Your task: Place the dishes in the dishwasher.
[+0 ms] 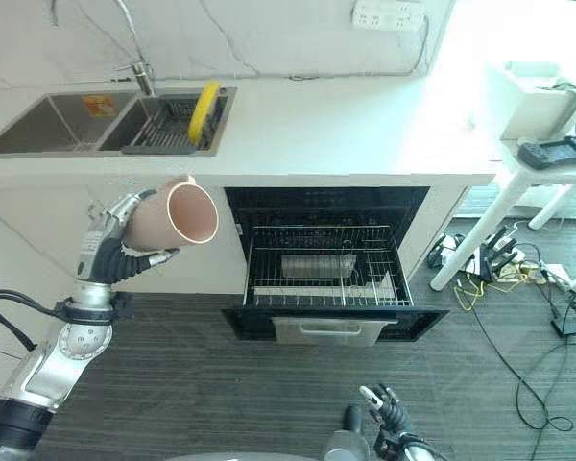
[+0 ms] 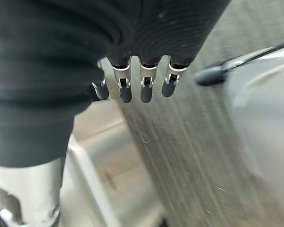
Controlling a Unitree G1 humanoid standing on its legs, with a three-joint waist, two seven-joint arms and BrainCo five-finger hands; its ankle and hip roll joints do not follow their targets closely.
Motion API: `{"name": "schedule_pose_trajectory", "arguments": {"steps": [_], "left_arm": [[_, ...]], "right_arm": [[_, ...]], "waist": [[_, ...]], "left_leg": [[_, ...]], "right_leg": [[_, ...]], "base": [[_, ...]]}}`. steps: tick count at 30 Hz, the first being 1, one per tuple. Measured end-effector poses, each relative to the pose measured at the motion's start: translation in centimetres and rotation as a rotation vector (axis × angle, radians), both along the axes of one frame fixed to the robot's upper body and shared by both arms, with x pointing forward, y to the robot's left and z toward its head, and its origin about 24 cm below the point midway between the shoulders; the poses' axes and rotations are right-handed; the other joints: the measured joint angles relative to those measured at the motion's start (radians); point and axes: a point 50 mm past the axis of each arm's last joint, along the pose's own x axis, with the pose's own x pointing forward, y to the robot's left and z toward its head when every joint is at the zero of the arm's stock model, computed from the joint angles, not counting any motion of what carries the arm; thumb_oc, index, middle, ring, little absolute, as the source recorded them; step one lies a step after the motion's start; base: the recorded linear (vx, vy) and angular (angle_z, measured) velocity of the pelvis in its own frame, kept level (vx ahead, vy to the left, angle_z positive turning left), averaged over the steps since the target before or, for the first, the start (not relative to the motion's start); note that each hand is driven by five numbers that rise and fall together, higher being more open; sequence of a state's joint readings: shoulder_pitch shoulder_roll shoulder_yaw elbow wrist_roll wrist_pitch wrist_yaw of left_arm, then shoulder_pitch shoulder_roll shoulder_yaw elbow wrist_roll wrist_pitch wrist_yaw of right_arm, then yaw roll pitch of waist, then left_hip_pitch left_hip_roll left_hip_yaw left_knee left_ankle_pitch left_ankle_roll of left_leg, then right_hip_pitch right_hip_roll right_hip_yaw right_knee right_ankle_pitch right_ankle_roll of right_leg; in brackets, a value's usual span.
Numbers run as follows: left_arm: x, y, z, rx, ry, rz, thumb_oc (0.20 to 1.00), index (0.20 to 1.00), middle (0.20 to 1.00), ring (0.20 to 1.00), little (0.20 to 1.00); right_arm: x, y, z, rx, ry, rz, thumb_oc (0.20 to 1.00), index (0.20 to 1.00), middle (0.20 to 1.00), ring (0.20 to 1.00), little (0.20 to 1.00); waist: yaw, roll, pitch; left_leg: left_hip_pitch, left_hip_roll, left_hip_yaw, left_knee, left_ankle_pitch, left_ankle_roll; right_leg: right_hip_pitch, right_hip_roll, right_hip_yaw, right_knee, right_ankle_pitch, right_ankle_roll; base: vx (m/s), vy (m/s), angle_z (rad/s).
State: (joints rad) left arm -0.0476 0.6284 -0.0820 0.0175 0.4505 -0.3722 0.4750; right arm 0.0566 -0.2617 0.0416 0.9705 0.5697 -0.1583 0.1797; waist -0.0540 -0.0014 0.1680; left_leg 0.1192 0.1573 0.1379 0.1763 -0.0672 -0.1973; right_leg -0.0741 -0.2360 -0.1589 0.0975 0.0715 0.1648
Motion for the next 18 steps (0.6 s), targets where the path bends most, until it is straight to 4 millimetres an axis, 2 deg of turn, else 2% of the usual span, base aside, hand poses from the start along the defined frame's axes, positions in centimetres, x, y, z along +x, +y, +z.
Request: {"name": "schedule_pose_trajectory", "arguments": {"steps": [1, 2, 3, 4, 5, 6, 7, 8, 9, 11, 12, 13, 14, 15, 16, 17, 18], "left_arm": [[0.4, -0.8, -1.6, -0.121, 0.028, 0.040, 0.200, 0.200, 0.200, 0.200, 0.200], [-0.3, -1.5, -2.7, -0.155, 0.072, 0.038, 0.200, 0.200, 0.200, 0.200, 0.200], [-1.8, -0.7, -2.4, -0.085, 0.075, 0.032, 0.200, 0.200, 0.200, 0.200, 0.200], [-2.1, 0.8, -0.3, -0.005, 0.002, 0.050, 0.200, 0.200, 0.200, 0.200, 0.200], [-1.9, 0.9, 0.0, 0.010, -0.005, 0.045, 0.200, 0.200, 0.200, 0.200, 0.200], [-1.2, -0.3, 0.8, 0.006, -0.040, -0.005, 0.200, 0.200, 0.200, 0.200, 0.200], [-1.1, -0.8, 1.2, -0.005, -0.064, -0.022, 0.200, 0.200, 0.200, 0.200, 0.200], [-1.1, -0.9, 1.5, -0.006, -0.078, -0.030, 0.200, 0.200, 0.200, 0.200, 0.200], [-0.6, -1.1, 2.3, -0.001, -0.111, -0.036, 0.200, 0.200, 0.200, 0.200, 0.200], [0.0, -1.6, 2.3, -0.002, -0.111, -0.052, 0.200, 0.200, 0.200, 0.200, 0.200], [0.0, -1.7, 1.8, -0.003, -0.094, -0.057, 0.200, 0.200, 0.200, 0.200, 0.200], [0.1, -1.9, 1.5, -0.025, -0.089, -0.055, 0.200, 0.200, 0.200, 0.200, 0.200], [0.2, -1.7, 1.8, -0.036, -0.111, -0.042, 0.200, 0.200, 0.200, 0.200, 0.200], [0.7, -1.6, 1.6, -0.028, -0.108, -0.040, 0.200, 0.200, 0.200, 0.200, 0.200], [0.9, -1.8, 1.2, -0.006, -0.080, -0.056, 0.200, 0.200, 0.200, 0.200, 0.200], [0.8, -1.7, 1.4, 0.007, -0.084, -0.060, 0.200, 0.200, 0.200, 0.200, 0.200], [0.8, -1.7, 1.4, 0.006, -0.086, -0.062, 0.200, 0.200, 0.200, 0.200, 0.200]], "right_arm": [[-0.6, -0.9, -0.3, -0.016, 0.057, -0.007, 1.000, 1.000, 1.000, 1.000, 1.000], [-2.0, -1.4, -0.1, -0.015, 0.058, -0.033, 1.000, 1.000, 1.000, 1.000, 1.000], [-3.1, -0.5, -0.4, 0.006, 0.071, -0.013, 1.000, 1.000, 1.000, 1.000, 1.000], [-3.7, 0.2, -0.8, 0.027, 0.082, -0.021, 1.000, 1.000, 1.000, 1.000, 1.000], [-3.7, -0.7, -0.6, -0.001, 0.075, -0.027, 1.000, 1.000, 1.000, 1.000, 1.000], [-3.7, -1.2, -0.7, -0.014, 0.074, -0.068, 1.000, 1.000, 1.000, 1.000, 1.000], [-3.5, -1.4, -0.6, -0.018, 0.067, -0.079, 1.000, 1.000, 1.000, 1.000, 1.000], [-2.3, -1.1, -0.4, -0.022, 0.052, -0.057, 1.000, 1.000, 1.000, 1.000, 1.000], [-0.9, -0.2, -0.3, -0.012, 0.042, -0.010, 1.000, 1.000, 1.000, 1.000, 1.000], [-2.0, 0.7, -0.9, 0.019, 0.070, -0.019, 1.000, 1.000, 1.000, 1.000, 1.000], [-2.5, 0.5, -1.0, 0.015, 0.077, -0.021, 1.000, 1.000, 1.000, 1.000, 1.000], [-2.8, -0.5, -0.7, -0.015, 0.067, -0.023, 1.000, 1.000, 1.000, 1.000, 1.000], [-2.5, -1.6, 0.0, -0.043, 0.037, -0.015, 1.000, 1.000, 1.000, 1.000, 1.000], [-3.0, -1.9, -0.2, -0.051, 0.051, -0.048, 1.000, 1.000, 1.000, 1.000, 1.000], [-4.0, -1.8, -0.7, -0.049, 0.092, -0.056, 1.000, 1.000, 1.000, 1.000, 1.000], [-4.5, -1.6, -0.8, -0.042, 0.102, -0.054, 1.000, 1.000, 1.000, 1.000, 1.000], [-5.0, -1.5, -1.0, -0.038, 0.113, -0.053, 1.000, 1.000, 1.000, 1.000, 1.000]], "waist": [[-0.008, -0.006, -0.004], [0.016, -0.002, -0.002], [0.018, -0.037, -0.001], [0.068, -0.084, -0.011], [0.064, -0.071, -0.006], [0.057, -0.052, 0.004], [0.053, -0.051, 0.006], [0.058, -0.014, -0.002], [0.059, 0.039, 0.008], [0.045, 0.037, 0.007], [0.022, 0.063, 0.003], [-0.002, 0.152, 0.009], [-0.004, 0.191, -0.014], [-0.039, 0.167, -0.020], [-0.051, 0.130, -0.023], [-0.049, 0.105, -0.021], [-0.049, 0.097, -0.022]], "left_leg": [[0.016, 0.000, -0.042, 0.022, 0.059, -0.042], [0.012, 0.053, 0.020, 0.081, 0.053, -0.031], [-0.031, 0.107, -0.001, 0.179, 0.093, 0.024], [-0.114, 0.167, -0.030, 0.285, 0.145, 0.111], [-0.152, 0.142, -0.027, 0.308, 0.143, 0.112], [-0.227, 0.097, -0.003, 0.393, 0.036, 0.165], [-0.236, 0.019, 0.000, 0.336, -0.013, 0.154], [-0.219, -0.093, -0.041, 0.100, -0.025, 0.135], [-0.200, -0.137, -0.045, -0.168, 0.056, 0.125], [-0.199, -0.129, 0.032, -0.162, 0.118, 0.188], [-0.200, -0.116, 0.037, -0.108, 0.140, 0.222], [-0.212, -0.045, 0.003, -0.092, 0.204, 0.289], [-0.216, -0.001, -0.052, -0.151, 0.198, 0.254], [-0.211, -0.027, -0.037, -0.176, 0.210, 0.152], [-0.179, -0.044, -0.002, -0.195, 0.204, 0.145], [-0.147, -0.043, 0.015, -0.196, 0.207, 0.142], [-0.118, -0.035, 0.012, -0.199, 0.207, 0.142]], "right_leg": [[-0.010, -0.014, -0.020, 0.136, -0.107, 0.003], [-0.011, 0.056, -0.029, 0.209, -0.198, -0.058], [0.011, 0.116, -0.051, 0.226, -0.252, -0.123], [0.041, 0.186, -0.051, 0.194, -0.251, -0.209], [0.057, 0.208, -0.058, 0.184, -0.273, -0.259], [0.104, 0.206, -0.085, 0.130, -0.277, -0.244], [0.133, 0.201, -0.079, 0.085, -0.240, -0.215], [0.167, 0.209, -0.049, 0.023, -0.208, -0.183], [0.215, 0.245, -0.042, -0.036, -0.183, -0.173], [0.260, 0.256, -0.058, -0.027, -0.191, -0.160], [0.241, 0.268, -0.062, 0.059, -0.206, -0.135], [0.159, 0.306, -0.039, 0.239, -0.241, -0.129], [0.069, 0.273, -0.007, 0.292, -0.305, -0.190], [0.068, 0.222, 0.005, 0.236, -0.314, -0.172], [0.094, 0.172, -0.033, 0.174, -0.283, -0.160], [0.128, 0.160, -0.026, 0.124, -0.267, -0.150], [0.156, 0.159, -0.035, 0.099, -0.264, -0.146]], "base": [[0.28, -0.531, 0.46], [0.27, -0.492, 0.73], [0.24, -0.449, 0.21], [0.30, -0.364, 0.16], [0.30, -0.249, 0.20], [0.29, -0.018, 0.38], [0.19, 0.059, 0.20], [0.17, 0.136, -0.49], [0.06, 0.120, -0.54], [0.05, 0.140, -0.39], [0.06, 0.136, -0.46], [0.06, 0.109, -0.80], [0.07, 0.092, -0.70], [0.08, 0.078, -0.46], [0.08, 0.074, -0.05], [0.07, 0.069, 0.06], [0.05, 0.065, 0.18]]}}
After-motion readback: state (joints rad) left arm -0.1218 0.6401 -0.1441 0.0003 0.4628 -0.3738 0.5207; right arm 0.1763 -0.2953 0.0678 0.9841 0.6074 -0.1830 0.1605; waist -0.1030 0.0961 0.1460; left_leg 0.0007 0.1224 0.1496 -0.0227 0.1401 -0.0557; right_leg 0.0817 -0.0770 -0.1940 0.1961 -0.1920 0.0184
